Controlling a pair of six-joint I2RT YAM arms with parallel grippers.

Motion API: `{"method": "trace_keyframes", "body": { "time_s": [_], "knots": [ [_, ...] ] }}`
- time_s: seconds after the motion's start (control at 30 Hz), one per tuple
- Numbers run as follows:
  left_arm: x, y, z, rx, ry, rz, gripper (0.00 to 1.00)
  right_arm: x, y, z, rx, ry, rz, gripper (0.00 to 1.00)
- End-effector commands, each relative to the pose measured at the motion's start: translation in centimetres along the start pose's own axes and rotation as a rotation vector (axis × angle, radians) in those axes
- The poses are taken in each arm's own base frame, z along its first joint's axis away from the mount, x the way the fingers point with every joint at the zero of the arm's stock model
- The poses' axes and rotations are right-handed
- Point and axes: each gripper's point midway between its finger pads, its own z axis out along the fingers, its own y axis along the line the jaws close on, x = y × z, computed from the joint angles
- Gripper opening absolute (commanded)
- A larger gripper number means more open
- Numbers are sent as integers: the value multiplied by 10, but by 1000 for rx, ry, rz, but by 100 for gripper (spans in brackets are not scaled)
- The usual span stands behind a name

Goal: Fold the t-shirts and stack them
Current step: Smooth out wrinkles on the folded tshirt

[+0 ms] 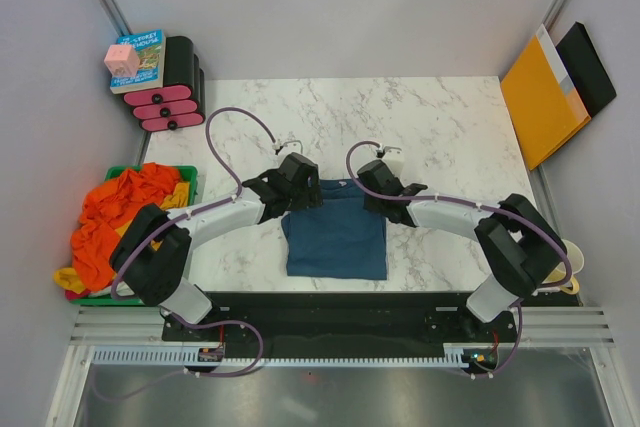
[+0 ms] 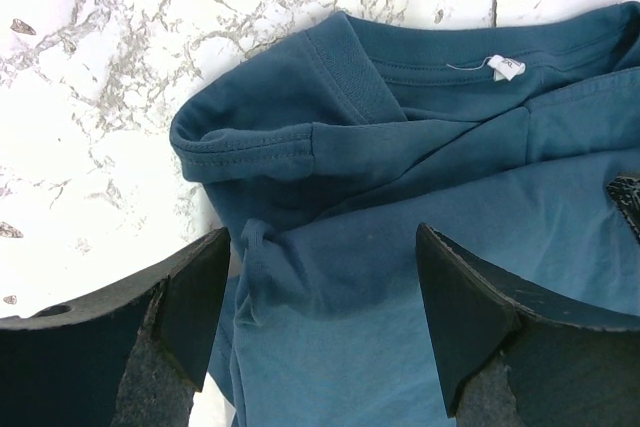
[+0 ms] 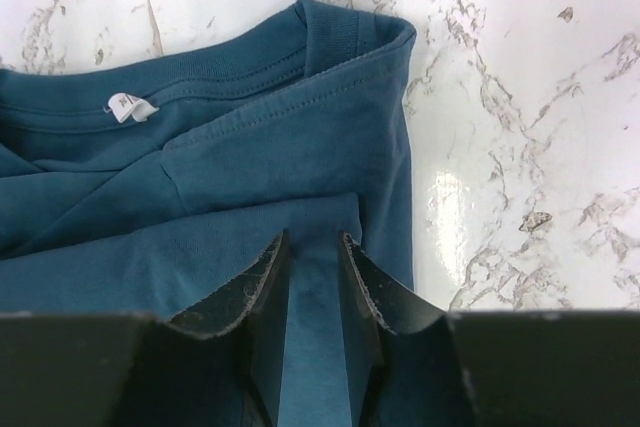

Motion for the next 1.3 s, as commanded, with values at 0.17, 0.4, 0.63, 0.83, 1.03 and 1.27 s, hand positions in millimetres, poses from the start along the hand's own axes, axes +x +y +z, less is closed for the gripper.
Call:
{"method": "trace_keyframes", "body": {
  "time_s": [0.17, 0.4, 0.63, 0.83, 1.03, 1.27],
  "knots": [
    [-10, -5, -1, 24, -33, 10, 81, -4, -2, 1, 6, -24, 28, 35],
    [-11, -7, -3, 38, -33, 2, 81, -5, -5, 1, 24, -30, 14, 38],
    [-10, -6, -5, 38, -31, 0, 81, 6, -14, 7, 50, -10, 1, 39],
    [-8, -6, -5, 40, -26, -10, 80, 16, -21, 11, 71, 9, -12, 39],
    [-4, -5, -5, 40, -15, -18, 80, 23, -20, 14, 59, 23, -16, 38],
    [1, -5, -6, 48, -1, -27, 75, 25, -18, 16, 47, 29, -12, 10]
  ]
}}
